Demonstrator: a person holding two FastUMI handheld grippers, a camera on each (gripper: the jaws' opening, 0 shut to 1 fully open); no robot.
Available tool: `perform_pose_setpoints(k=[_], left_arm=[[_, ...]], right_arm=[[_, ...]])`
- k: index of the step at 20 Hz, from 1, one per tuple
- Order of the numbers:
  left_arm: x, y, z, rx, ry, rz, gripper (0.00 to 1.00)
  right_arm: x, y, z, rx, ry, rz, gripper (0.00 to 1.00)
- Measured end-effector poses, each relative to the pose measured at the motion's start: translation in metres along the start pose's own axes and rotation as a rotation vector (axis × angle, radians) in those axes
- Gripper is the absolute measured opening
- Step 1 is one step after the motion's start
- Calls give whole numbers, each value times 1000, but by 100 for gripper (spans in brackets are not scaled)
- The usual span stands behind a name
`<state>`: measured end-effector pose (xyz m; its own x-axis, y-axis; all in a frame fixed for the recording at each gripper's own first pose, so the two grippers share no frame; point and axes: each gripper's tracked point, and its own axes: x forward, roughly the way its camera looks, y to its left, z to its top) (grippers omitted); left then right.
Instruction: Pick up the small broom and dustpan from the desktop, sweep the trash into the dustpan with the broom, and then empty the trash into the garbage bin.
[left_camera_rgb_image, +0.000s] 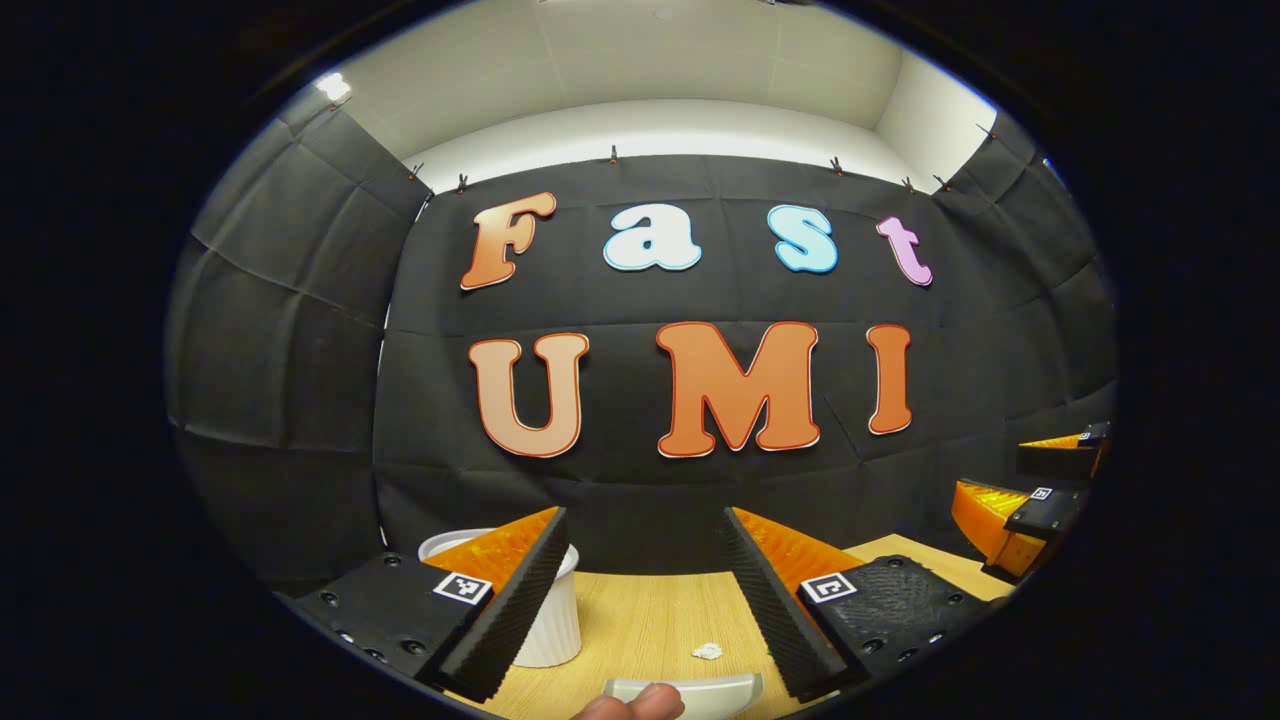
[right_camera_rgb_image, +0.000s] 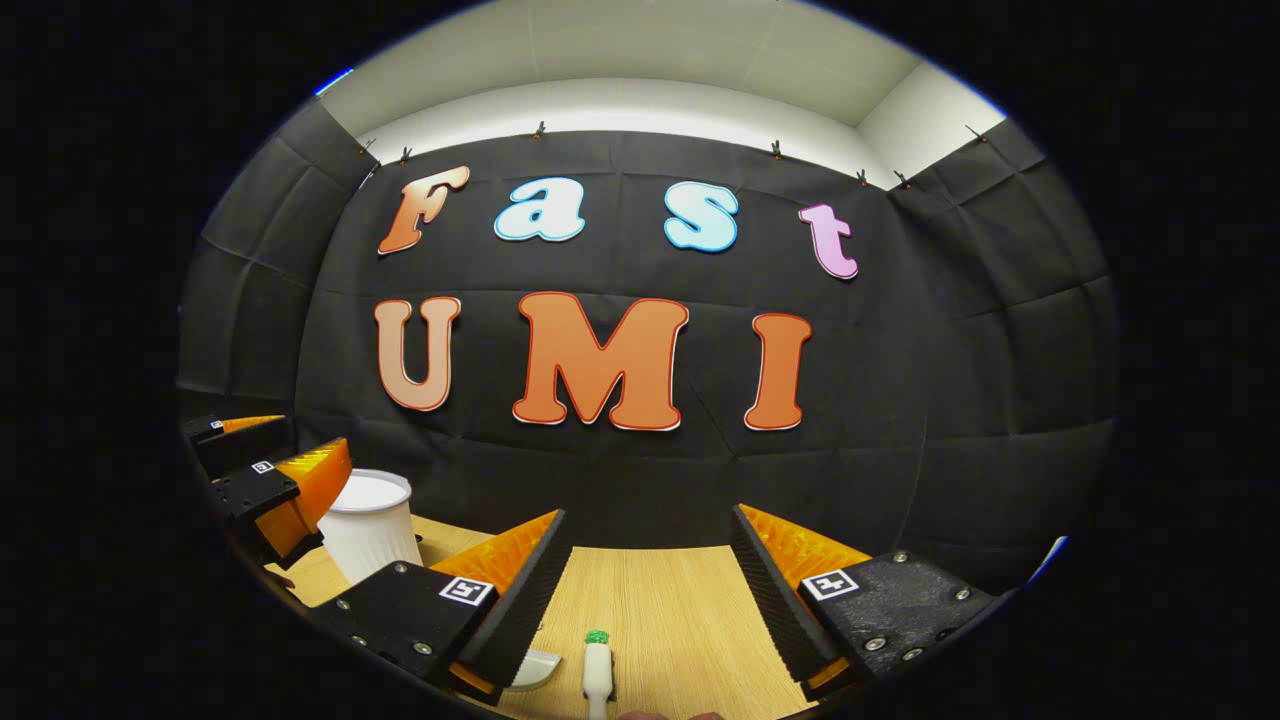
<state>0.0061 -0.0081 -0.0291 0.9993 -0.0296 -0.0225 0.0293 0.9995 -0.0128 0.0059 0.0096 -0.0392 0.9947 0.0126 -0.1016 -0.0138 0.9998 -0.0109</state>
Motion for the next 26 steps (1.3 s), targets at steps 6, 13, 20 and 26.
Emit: perform_pose_setpoints(k=[6,13,20,26], left_arm=[[0,3,-21,-25,64,-5,96],[3,4,-47,-26,141,-38,96],[2,-13,-122,-53,378,-123,97],[-11,-18,-193,-63,598,-61,97]], right_arm=[[1,16,-18,-26,51,40,96],[2,31,-45,-49,138,35,96],[-9,39,-135,-28,419,78,96],[-4,44,-211,-1,639,134,96]])
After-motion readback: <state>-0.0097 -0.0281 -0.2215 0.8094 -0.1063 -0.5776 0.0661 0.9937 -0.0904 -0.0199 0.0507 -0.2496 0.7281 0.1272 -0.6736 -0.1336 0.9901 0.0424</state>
